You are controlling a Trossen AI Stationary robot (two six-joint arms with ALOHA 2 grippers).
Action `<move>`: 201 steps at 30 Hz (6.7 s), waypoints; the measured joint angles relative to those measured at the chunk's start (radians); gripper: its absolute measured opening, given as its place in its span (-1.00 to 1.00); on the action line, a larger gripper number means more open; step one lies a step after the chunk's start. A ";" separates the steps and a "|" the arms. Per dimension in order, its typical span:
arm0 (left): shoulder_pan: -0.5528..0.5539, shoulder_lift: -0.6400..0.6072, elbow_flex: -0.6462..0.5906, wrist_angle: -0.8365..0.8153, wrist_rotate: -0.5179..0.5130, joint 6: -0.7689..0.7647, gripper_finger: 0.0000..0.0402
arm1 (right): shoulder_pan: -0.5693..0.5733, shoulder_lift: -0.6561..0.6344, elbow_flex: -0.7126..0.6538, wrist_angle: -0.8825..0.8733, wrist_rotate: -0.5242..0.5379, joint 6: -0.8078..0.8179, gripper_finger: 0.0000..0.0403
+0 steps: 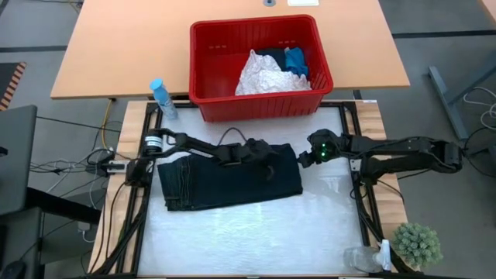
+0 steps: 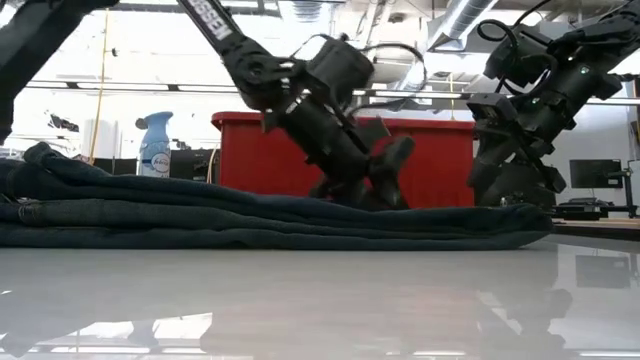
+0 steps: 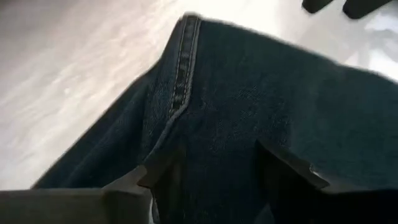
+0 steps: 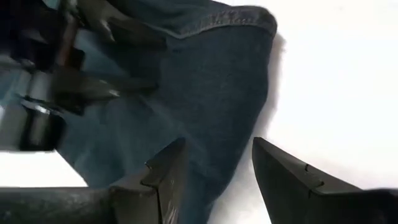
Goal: Fold Laundry from Bin
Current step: Fold the black pants from the red bin
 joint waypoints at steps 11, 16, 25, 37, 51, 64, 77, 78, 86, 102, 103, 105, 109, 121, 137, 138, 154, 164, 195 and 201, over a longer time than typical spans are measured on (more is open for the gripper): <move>0.031 0.062 0.046 -0.027 0.024 0.059 -0.11 | -0.001 0.000 0.000 -0.041 0.010 -0.017 0.04; 0.045 0.061 0.046 -0.033 0.092 0.072 -0.11 | -0.016 0.001 -0.001 -0.184 0.056 0.013 0.01; 0.044 0.061 0.045 -0.032 0.108 0.070 -0.11 | -0.015 0.028 0.000 -0.074 0.032 0.053 0.23; 0.039 0.061 0.044 -0.035 0.135 0.097 -0.11 | -0.006 0.220 0.001 0.052 0.021 0.031 0.42; 0.038 0.062 0.044 -0.036 0.140 0.132 -0.11 | 0.006 0.394 0.005 0.157 -0.078 0.049 -0.16; 0.047 -0.107 0.039 -0.120 0.117 0.158 -0.11 | 0.005 0.398 0.002 0.147 -0.081 0.098 -0.83; -0.008 -0.250 -0.188 -0.058 -0.046 0.167 -0.53 | 0.006 0.399 -0.001 0.163 -0.079 0.079 -0.83; -0.012 -0.249 -0.220 -0.039 -0.104 0.159 -0.60 | 0.006 0.399 -0.001 0.164 -0.079 0.078 -0.83; -0.007 -0.248 -0.370 0.053 -0.156 0.094 -0.98 | 0.006 0.393 -0.001 0.169 -0.084 0.076 -0.82; -0.006 -0.292 -0.334 0.084 -0.275 0.042 -1.00 | 0.001 0.338 -0.002 0.159 -0.093 0.079 -0.81; -0.007 -0.318 -0.321 0.087 -0.290 0.042 -1.00 | 0.001 0.338 -0.002 0.158 -0.091 0.079 -0.81; -0.011 -0.379 -0.299 0.046 -0.329 0.020 -1.00 | -0.002 0.337 -0.002 0.159 -0.086 0.079 -0.81; -0.052 -0.475 -0.278 -0.141 -0.457 -0.155 -1.00 | -0.001 0.336 -0.002 0.157 -0.077 0.096 -0.81; -0.393 -0.512 -0.307 -0.638 -0.547 -0.804 -1.00 | 0.008 0.336 0.000 0.153 -0.051 0.129 -0.80; -0.455 -0.268 -0.304 -0.716 -0.488 -1.066 -1.00 | 0.046 0.268 -0.002 0.130 -0.058 0.163 -0.82; -0.451 -0.260 -0.304 -0.712 -0.493 -1.052 -1.00 | 0.048 0.251 -0.003 0.113 -0.058 0.167 -0.82; -0.338 -0.249 -0.306 -0.430 -0.453 -0.750 -1.00 | 0.053 -0.155 -0.003 -0.160 -0.053 0.256 -0.82; -0.259 -0.246 -0.308 -0.279 -0.407 -0.588 -1.00 | 0.053 -0.247 0.093 -0.181 -0.052 0.290 -0.82; -0.168 -0.132 -0.293 0.284 -0.645 -0.481 -1.00 | 0.062 -0.056 0.328 -0.229 -0.047 0.241 -0.82; -0.151 -0.009 -0.260 0.379 -0.598 -0.516 -1.00 | 0.073 -0.081 0.359 -0.246 -0.052 0.260 -0.82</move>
